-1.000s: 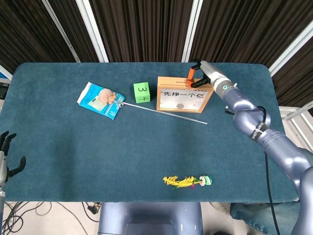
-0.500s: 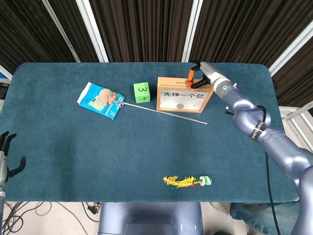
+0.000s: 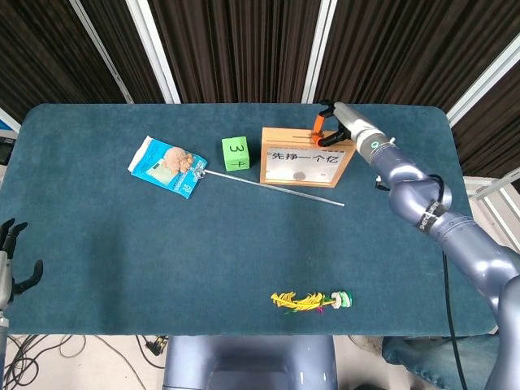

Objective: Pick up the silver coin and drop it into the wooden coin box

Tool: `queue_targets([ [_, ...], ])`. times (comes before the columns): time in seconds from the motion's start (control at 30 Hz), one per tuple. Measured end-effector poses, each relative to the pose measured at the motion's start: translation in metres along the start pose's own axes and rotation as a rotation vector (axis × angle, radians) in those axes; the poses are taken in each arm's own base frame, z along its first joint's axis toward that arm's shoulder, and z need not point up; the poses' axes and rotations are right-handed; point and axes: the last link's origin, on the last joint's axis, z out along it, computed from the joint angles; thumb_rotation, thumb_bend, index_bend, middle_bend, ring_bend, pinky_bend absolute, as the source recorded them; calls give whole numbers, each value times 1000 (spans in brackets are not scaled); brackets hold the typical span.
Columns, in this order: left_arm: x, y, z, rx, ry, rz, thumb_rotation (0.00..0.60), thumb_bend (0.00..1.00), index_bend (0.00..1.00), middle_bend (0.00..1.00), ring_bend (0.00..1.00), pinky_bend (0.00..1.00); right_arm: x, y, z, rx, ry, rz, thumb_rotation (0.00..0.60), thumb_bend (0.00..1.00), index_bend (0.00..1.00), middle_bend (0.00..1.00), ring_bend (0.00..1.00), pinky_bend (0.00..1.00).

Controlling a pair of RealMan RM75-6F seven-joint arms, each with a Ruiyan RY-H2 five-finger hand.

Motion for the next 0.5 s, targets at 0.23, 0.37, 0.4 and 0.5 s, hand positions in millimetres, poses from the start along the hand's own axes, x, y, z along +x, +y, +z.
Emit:
queue_targets([
  [0.23, 0, 0, 0, 7, -1, 0, 600, 397, 151, 26, 40, 0, 0, 1, -1, -1, -5, -1, 600, 544, 539, 11, 0, 0],
  [0.37, 0, -1, 0, 9, -1, 0, 600, 397, 151, 26, 40, 0, 0, 1, -2, 0, -8, -2, 600, 543, 531, 9, 0, 0],
  [0.4, 0, -1, 0, 10, -1, 0, 600, 397, 151, 26, 40, 0, 0, 1, -2, 0, -8, -3, 600, 543, 532, 9, 0, 0],
  [0.5, 0, -1, 0, 11, -2, 1, 600, 397, 151, 26, 40, 0, 1, 0, -3, 5, -6, 2, 600, 544, 530, 9, 0, 0],
])
